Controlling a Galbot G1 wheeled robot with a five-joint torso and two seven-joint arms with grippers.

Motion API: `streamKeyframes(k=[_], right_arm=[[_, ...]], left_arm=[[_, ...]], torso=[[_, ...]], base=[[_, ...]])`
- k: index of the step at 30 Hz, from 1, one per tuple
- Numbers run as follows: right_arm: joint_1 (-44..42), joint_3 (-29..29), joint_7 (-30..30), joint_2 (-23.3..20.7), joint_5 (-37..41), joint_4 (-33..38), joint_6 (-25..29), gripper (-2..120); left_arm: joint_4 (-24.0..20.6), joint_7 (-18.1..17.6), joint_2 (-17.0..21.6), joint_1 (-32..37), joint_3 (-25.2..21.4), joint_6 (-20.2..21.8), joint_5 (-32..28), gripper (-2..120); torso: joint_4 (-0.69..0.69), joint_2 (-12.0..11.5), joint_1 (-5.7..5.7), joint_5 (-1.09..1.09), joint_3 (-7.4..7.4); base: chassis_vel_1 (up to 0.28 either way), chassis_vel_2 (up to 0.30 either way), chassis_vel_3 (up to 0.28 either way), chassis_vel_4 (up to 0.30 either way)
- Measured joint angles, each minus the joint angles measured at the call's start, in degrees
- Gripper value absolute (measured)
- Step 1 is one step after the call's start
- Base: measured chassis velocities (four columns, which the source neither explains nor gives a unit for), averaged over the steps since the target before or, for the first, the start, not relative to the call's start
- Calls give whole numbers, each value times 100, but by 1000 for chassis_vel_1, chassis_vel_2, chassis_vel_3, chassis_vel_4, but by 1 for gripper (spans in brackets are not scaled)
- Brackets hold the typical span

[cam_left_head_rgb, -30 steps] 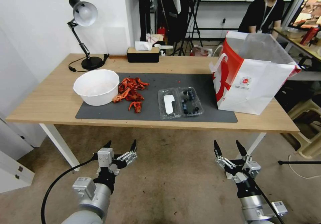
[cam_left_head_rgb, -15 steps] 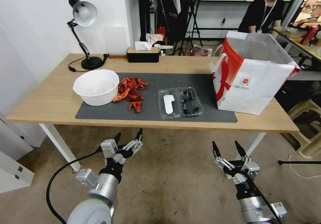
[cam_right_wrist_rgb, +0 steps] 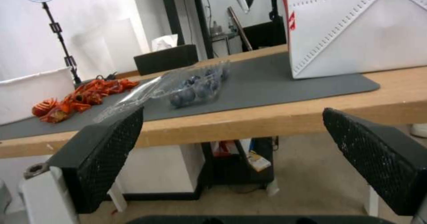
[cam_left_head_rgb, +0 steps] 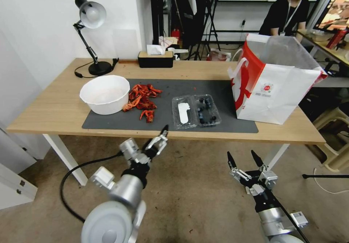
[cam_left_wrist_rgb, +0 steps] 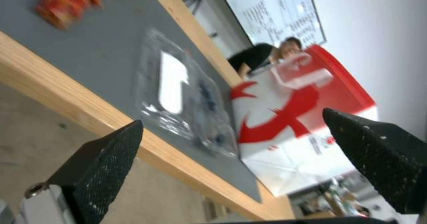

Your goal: Close the takeout container lid, then place the container into the takeout bag.

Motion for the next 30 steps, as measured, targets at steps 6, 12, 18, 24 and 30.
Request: streamKeyframes(k=[6,12,18,24,30], right_arm=[[-41,19,-18,42,-8,-51,22,100],[-89,23,-31,86,-55,-98,45,100],[-128,23,-38,179,-142,-116,72,100],[-186,23,-50,314,-243,-150,121,100],[-205,21,-59,367,-274,-173,147,100]], left_arm=[[281,-30,42,-361,348,6,-199,100],[549,-236,186,-895,670,150,-721,100],[845,-609,167,-1395,970,109,-916,100],[1123,-1044,37,-2017,1156,-4,-1187,100],[1225,-1294,16,-2348,1210,-2,-1375,100]], torso=[[1,0,0,0,0],[1,0,0,0,0],[1,0,0,1,0],[0,0,0,0,0],[0,0,0,0,0]], base=[[0,0,0,0],[0,0,0,0],[0,0,0,0],[0,0,0,0],[0,0,0,0]])
